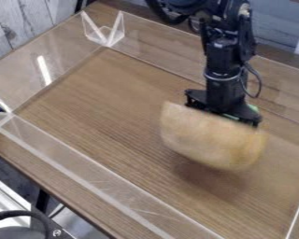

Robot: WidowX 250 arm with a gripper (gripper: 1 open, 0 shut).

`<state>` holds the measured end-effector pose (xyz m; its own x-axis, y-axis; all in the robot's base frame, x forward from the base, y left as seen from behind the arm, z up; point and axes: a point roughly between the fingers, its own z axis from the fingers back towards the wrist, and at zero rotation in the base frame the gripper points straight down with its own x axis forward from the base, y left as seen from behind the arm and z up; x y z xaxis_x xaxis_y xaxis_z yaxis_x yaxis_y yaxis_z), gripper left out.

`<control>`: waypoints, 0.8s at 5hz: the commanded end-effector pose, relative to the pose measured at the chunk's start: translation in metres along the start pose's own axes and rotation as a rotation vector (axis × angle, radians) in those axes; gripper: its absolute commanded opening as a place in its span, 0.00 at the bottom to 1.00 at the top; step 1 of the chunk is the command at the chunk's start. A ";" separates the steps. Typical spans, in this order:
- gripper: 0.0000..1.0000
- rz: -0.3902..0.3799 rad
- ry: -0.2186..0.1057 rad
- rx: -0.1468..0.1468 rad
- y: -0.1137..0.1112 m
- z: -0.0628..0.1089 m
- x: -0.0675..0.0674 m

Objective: Put the green block in the brown bowl

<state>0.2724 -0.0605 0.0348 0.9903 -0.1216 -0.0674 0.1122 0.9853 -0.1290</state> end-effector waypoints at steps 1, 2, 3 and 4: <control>0.00 -0.032 -0.014 0.005 -0.007 0.001 -0.006; 0.00 -0.047 -0.004 0.001 -0.013 -0.005 -0.006; 0.00 -0.061 0.007 -0.001 -0.018 -0.011 -0.006; 0.00 -0.079 0.022 -0.004 -0.022 -0.017 -0.010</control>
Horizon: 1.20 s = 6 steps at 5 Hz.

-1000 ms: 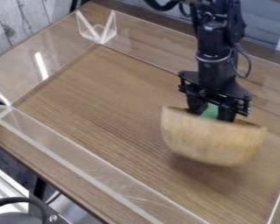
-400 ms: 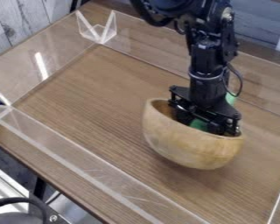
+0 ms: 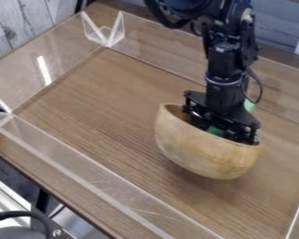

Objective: Put the green block in the brown bowl

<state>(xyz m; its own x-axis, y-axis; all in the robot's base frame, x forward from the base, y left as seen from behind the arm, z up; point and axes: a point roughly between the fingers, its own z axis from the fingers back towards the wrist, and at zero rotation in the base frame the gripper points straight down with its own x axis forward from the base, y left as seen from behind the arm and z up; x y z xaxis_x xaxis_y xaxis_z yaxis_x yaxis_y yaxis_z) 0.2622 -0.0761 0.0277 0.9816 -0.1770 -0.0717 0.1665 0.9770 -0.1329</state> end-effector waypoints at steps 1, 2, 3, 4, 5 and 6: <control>0.00 -0.042 0.025 -0.006 -0.012 -0.014 -0.005; 0.00 -0.059 0.042 -0.008 -0.017 -0.021 -0.009; 0.00 -0.076 0.062 -0.008 -0.021 -0.027 -0.014; 0.00 -0.090 0.085 -0.006 -0.024 -0.031 -0.019; 0.00 -0.099 0.109 -0.004 -0.027 -0.034 -0.024; 0.00 -0.102 0.131 -0.002 -0.027 -0.036 -0.028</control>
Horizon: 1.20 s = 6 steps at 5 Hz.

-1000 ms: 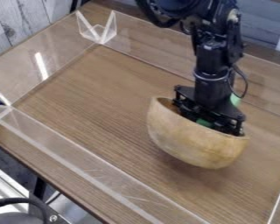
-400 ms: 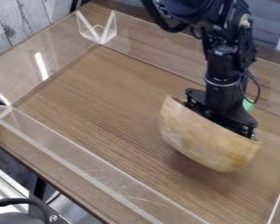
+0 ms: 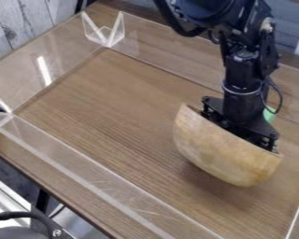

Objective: Put the green block in the brown bowl

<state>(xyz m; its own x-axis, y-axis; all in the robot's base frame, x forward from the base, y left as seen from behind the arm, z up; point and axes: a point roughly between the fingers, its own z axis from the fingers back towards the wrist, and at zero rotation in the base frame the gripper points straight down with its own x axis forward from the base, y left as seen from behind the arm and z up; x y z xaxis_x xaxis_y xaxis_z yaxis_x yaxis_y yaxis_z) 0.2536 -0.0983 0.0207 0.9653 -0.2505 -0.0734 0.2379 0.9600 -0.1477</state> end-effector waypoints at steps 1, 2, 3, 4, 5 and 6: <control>0.00 -0.030 0.141 0.004 -0.006 -0.027 -0.027; 0.00 -0.032 0.164 0.003 -0.007 -0.029 -0.030; 0.00 -0.034 0.186 0.002 -0.007 -0.030 -0.032; 0.00 -0.035 0.207 0.001 -0.008 -0.031 -0.035; 0.00 -0.037 0.227 0.000 -0.008 -0.032 -0.037; 0.00 -0.038 0.244 -0.001 -0.009 -0.032 -0.039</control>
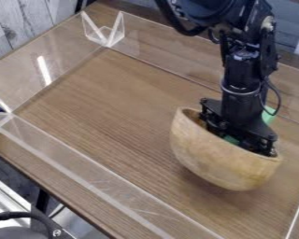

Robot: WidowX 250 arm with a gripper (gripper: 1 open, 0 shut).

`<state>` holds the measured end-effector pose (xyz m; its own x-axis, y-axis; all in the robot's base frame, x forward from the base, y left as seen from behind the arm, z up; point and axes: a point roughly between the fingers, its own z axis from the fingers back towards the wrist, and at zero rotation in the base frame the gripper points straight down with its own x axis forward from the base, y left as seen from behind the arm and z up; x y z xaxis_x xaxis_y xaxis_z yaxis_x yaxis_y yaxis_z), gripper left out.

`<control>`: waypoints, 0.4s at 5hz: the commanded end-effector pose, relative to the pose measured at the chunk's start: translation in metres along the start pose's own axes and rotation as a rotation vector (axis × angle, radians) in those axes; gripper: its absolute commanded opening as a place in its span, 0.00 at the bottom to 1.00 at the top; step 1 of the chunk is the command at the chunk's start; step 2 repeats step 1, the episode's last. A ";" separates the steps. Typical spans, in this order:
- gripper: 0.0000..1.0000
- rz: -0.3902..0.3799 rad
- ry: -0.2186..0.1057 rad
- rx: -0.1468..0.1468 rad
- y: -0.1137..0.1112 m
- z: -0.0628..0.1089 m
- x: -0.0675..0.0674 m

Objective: Put the green block in the brown bowl

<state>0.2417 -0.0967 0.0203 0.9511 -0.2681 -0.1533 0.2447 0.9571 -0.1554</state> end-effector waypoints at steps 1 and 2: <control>0.00 -0.029 0.176 0.005 -0.007 -0.034 -0.025; 0.00 -0.029 0.176 0.005 -0.007 -0.034 -0.025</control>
